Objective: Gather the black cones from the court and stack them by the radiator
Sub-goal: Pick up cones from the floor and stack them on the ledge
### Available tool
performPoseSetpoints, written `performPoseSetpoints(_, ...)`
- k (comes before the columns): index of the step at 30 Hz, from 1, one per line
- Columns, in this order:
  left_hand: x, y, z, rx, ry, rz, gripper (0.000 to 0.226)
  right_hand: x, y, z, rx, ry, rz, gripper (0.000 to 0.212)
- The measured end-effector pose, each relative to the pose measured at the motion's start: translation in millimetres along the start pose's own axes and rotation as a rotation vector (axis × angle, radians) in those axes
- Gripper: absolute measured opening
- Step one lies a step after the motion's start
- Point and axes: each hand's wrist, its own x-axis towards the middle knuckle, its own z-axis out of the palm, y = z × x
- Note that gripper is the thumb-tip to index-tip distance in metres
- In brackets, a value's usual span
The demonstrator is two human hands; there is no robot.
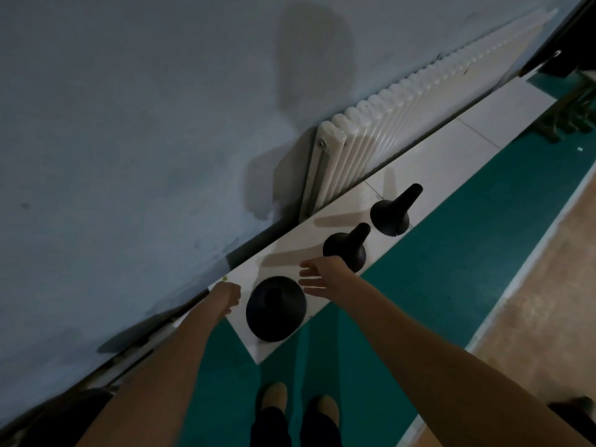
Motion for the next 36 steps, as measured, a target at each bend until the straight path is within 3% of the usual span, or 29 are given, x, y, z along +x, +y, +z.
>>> performPoseSetpoints(6,-17.7,19.1,-3.5,-0.039,-0.043,0.071,0.016,-1.6,-0.2,-14.5,-0.035,0.003,-0.028,0.017)
performPoseSetpoints(15,-54.0,72.5,15.0,0.088,-0.094,0.198,0.019,-27.8,-7.0,-48.3,0.058,0.082,-0.041,0.016)
performPoseSetpoints(20,-71.6,100.2,33.2,0.28,-0.183,0.328,0.031,-58.9,-5.4,-75.0,0.217,0.132,-0.11,0.022)
performPoseSetpoints(26,-116.0,126.6,77.5,0.377,-0.267,0.458,0.029,-93.4,11.5,-112.5,0.372,0.206,-0.19,0.018)
performPoseSetpoints(36,-208.2,149.4,153.7,0.681,-0.417,0.828,0.024,-173.8,66.2,-192.8,0.644,0.319,-0.361,0.025)
